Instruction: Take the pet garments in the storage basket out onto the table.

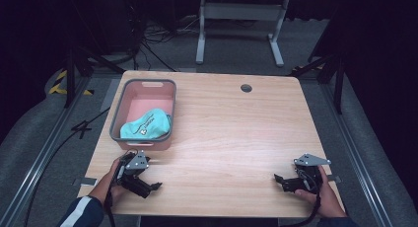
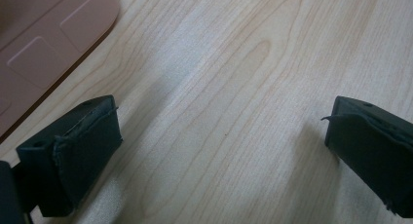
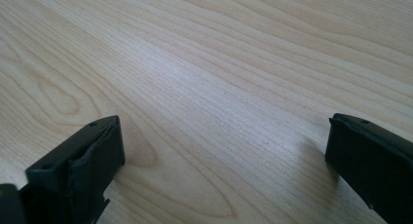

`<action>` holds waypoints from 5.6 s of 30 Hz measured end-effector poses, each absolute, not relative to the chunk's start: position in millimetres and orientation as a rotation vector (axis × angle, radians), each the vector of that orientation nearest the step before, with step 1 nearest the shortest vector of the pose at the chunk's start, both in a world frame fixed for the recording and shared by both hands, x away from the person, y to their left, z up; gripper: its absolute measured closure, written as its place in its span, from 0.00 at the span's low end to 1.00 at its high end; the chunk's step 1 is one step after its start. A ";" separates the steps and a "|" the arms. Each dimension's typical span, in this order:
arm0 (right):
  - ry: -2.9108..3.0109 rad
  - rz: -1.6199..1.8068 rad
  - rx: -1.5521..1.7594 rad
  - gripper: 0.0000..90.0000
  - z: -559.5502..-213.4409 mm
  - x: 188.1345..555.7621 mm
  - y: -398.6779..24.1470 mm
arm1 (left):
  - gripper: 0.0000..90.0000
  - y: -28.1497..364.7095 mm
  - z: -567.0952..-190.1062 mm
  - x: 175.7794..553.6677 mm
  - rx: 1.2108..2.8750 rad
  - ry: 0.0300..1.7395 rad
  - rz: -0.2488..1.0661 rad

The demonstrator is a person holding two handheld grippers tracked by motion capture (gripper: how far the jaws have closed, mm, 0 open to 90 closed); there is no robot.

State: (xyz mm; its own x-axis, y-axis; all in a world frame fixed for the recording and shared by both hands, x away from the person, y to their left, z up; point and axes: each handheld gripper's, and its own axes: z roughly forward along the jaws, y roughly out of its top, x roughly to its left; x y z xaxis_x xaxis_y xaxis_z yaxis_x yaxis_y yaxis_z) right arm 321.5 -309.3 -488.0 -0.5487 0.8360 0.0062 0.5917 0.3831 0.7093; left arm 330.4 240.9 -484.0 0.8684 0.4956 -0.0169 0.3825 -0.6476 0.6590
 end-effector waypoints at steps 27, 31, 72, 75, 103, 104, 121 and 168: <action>2.278 0.948 1.254 0.01 -487.9 320.7 -308.1 | 0.24 230.5 -458.9 317.2 2.550 0.641 0.188; 2.271 0.947 1.258 0.01 -487.9 319.5 -308.8 | 0.26 232.4 -441.4 316.7 2.540 0.633 0.209; 2.273 0.953 1.261 0.02 -487.9 317.8 -310.4 | 0.24 260.4 -352.6 419.9 2.483 0.757 0.405; 2.273 0.953 1.261 0.02 -487.9 317.8 -310.4 | 0.24 261.1 -355.2 426.7 2.492 0.769 0.385; 2.277 0.956 1.257 0.02 -487.9 317.9 -310.4 | 0.21 227.0 -423.5 509.3 2.783 0.901 0.158; 2.278 0.955 1.257 0.02 -487.9 317.9 -310.4 | 0.21 227.0 -423.5 509.3 2.783 0.901 0.158; 2.280 0.959 1.253 0.02 -487.8 317.9 -309.6 | 0.38 219.9 -433.0 514.6 2.859 0.978 0.010; 2.279 0.959 1.255 0.02 -487.8 317.7 -309.5 | 0.84 248.8 -342.3 443.8 2.300 0.885 0.449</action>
State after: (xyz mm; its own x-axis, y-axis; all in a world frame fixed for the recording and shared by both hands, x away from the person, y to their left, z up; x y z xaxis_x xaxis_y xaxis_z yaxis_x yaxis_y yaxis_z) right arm 317.7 -309.5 -487.8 -0.5367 0.8438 0.0064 0.5946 0.3728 0.7123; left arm 443.8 248.8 -342.3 0.7168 0.6919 0.0869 0.4789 -0.5790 0.6598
